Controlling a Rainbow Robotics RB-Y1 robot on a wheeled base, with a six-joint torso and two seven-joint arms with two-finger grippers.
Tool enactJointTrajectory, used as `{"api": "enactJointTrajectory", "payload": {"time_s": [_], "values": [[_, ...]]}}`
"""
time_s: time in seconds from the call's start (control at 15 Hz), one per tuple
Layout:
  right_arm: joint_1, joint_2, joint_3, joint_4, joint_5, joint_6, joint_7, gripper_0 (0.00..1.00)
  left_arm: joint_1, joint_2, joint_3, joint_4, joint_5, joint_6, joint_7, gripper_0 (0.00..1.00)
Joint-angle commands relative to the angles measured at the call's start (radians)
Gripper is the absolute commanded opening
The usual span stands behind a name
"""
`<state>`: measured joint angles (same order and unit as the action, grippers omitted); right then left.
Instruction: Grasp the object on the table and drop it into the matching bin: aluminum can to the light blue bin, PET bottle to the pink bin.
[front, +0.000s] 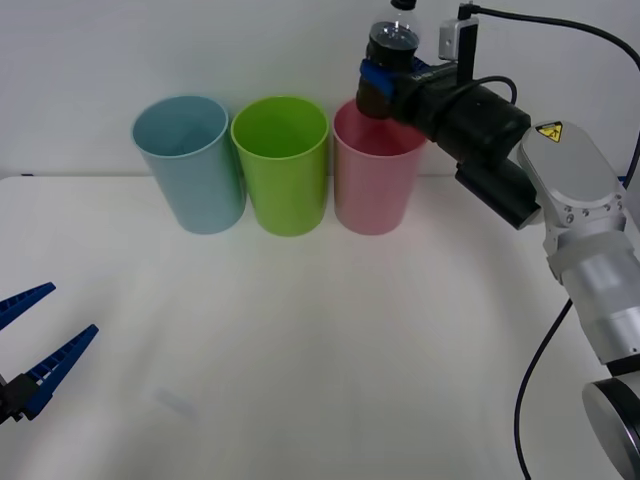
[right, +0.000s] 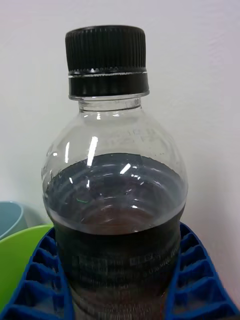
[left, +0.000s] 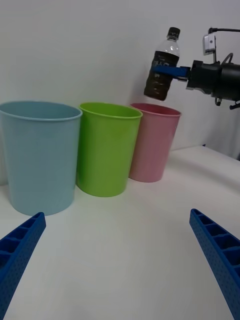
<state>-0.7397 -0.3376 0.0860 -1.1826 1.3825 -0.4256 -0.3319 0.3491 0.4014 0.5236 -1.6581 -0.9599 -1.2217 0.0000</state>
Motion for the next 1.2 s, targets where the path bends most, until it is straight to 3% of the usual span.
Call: {"api": "enactJointTrajectory", "payload": {"time_s": [0.07, 0.4, 1.2], "values": [[0.002, -0.004, -0.011, 0.0, 0.0, -0.012, 0.01, 1.0, 0.0, 0.0, 0.0, 0.0, 0.0, 0.0, 0.0, 1.0], [0.048, -0.023, -0.043, -0.052, 0.0, -0.062, 0.005, 1.0, 0.0, 0.0, 0.0, 0.0, 0.0, 0.0, 0.0, 1.0], [0.404, -0.181, -0.043, -0.45, -0.109, -0.084, -0.007, 1.0, 0.0, 0.0, 0.0, 0.0, 0.0, 0.0, 0.0, 1.0]]}}
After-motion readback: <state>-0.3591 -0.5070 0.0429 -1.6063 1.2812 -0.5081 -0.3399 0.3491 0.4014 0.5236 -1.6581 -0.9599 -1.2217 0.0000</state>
